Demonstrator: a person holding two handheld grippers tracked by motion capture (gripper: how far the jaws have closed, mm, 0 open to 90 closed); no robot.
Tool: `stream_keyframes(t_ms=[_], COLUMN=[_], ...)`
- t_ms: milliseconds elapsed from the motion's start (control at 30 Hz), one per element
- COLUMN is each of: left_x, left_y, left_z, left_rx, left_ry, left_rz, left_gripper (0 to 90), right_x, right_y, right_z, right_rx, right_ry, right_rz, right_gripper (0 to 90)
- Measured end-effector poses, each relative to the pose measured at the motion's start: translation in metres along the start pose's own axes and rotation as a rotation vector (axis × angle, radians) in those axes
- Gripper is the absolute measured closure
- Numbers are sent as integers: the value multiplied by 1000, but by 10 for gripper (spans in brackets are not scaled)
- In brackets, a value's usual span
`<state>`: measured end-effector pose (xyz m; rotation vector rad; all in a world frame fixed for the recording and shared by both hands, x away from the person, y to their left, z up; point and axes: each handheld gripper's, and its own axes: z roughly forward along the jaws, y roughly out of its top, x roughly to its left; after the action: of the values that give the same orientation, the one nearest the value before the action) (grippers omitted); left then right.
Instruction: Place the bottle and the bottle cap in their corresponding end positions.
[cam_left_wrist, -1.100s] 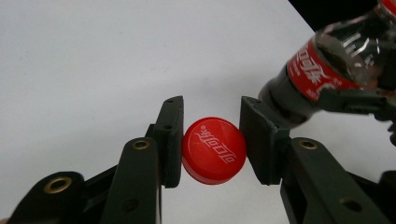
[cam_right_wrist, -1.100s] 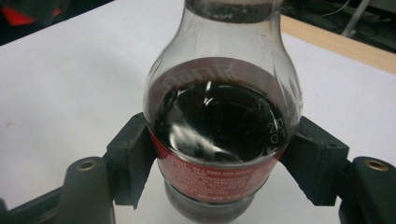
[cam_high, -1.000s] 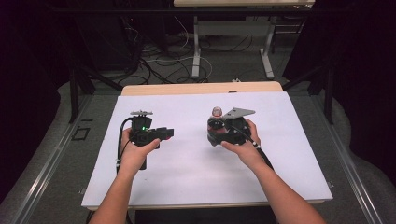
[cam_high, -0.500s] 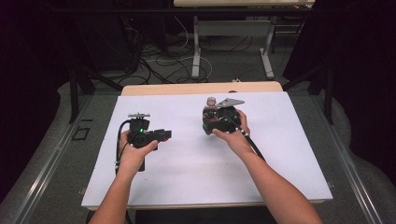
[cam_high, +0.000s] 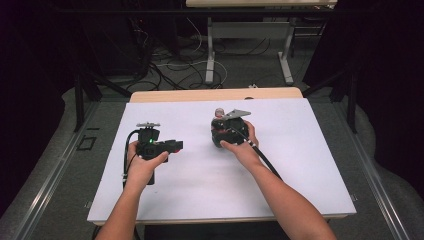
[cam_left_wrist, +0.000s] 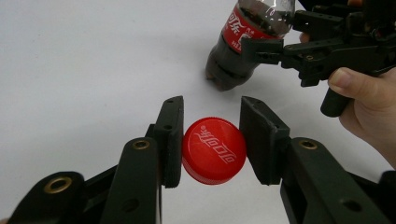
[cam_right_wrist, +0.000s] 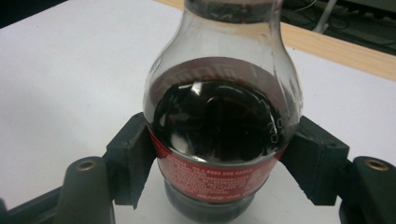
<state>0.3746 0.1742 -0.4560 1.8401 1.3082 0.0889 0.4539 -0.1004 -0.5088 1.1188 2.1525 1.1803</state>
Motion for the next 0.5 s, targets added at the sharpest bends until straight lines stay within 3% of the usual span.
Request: stream_keyframes(t_ms=[133,300,400,500], left_x=[0,-1,-2,-2], left_y=[0,-1,-1,-1], left_z=[0,2,2,3], left_rx=[2,-7,4,7], left_ry=[-2,0,-1,0], left_rz=[6,-2,0,5], left_gripper=[615,615,615,615], right_x=[4,7,7,7], right_y=[-5,-10,-11,-12], right_z=[5,3,3,3], right_rx=[-12,-16,-22,-15], right_ry=[9,-15,-6,2], right_rz=[19,16,43,38], right_gripper=[300,292,287,276])
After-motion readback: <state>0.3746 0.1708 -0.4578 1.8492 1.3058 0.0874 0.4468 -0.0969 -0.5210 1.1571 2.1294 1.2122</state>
